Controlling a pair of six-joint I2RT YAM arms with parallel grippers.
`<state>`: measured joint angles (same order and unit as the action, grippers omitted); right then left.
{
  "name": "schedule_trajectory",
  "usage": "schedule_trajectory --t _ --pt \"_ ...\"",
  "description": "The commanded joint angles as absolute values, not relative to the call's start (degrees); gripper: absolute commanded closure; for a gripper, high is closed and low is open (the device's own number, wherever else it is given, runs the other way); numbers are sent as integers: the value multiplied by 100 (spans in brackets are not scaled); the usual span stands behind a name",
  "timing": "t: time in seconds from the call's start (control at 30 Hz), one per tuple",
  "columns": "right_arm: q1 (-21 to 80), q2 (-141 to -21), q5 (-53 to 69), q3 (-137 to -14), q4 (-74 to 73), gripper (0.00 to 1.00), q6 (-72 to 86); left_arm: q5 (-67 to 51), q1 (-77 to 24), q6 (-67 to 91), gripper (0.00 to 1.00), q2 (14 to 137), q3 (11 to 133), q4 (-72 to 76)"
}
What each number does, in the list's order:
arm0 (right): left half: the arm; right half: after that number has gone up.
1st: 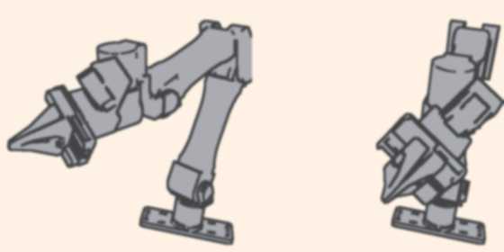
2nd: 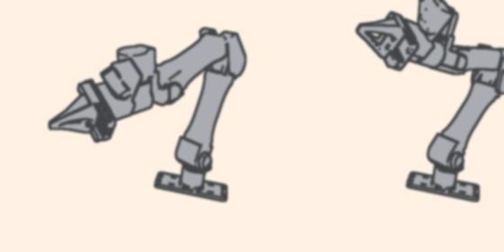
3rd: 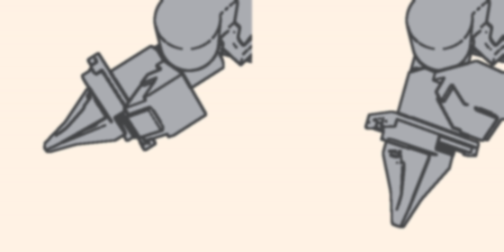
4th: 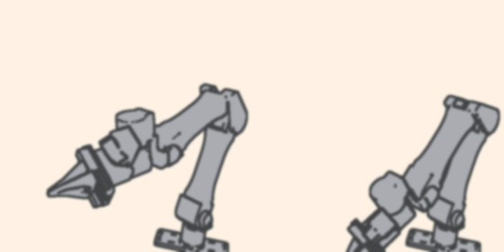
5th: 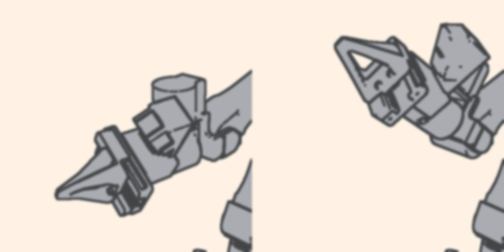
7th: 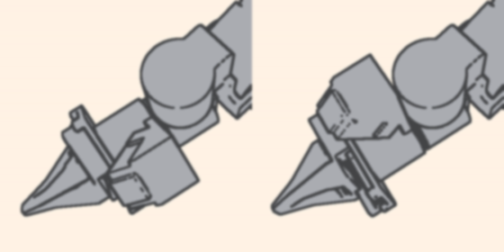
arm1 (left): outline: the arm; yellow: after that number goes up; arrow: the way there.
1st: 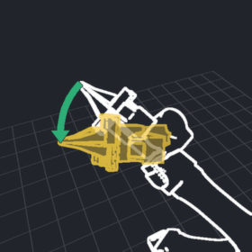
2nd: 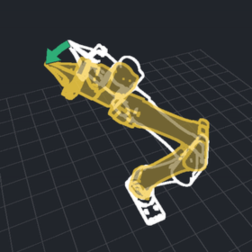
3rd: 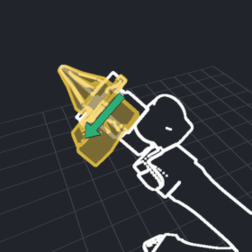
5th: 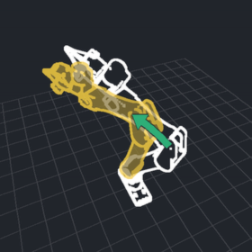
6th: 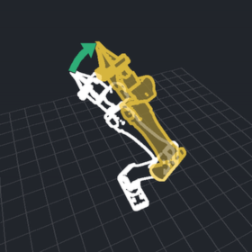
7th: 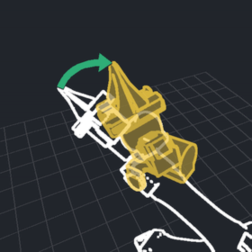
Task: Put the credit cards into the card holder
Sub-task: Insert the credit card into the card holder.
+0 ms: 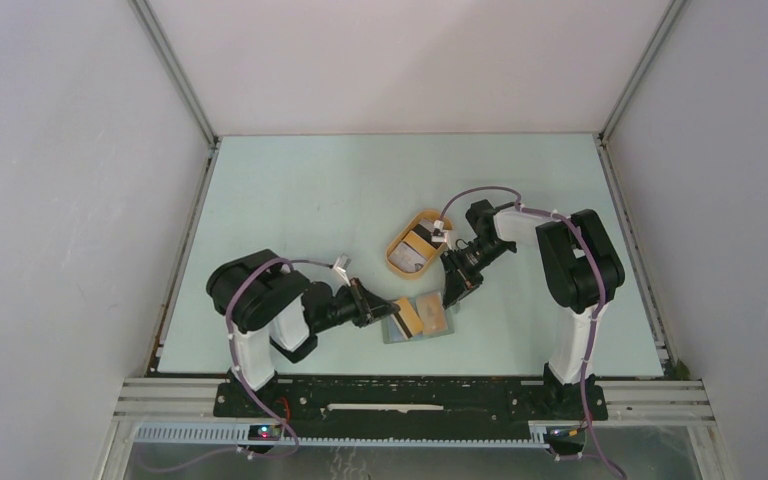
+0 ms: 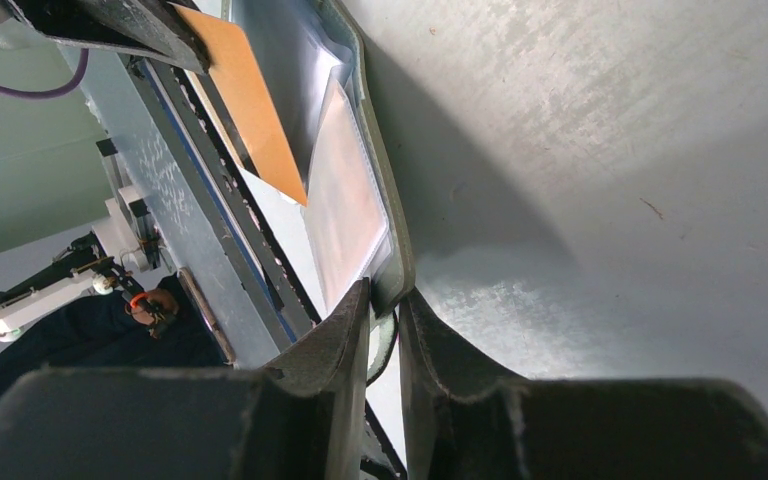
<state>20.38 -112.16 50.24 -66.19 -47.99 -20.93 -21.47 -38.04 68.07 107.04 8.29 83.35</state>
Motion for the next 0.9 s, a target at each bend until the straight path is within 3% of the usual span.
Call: schedule_trajectory --t 0.0,0.87 --pt "2084 -11259 5106 -6812 -4869 75 -2200 -2263 -3768 6837 100 10832 1016 8622" --pt "2113 -11294 5168 -6851 -4904 75 -2202 -2579 -3785 7241 100 11480 1335 8583"
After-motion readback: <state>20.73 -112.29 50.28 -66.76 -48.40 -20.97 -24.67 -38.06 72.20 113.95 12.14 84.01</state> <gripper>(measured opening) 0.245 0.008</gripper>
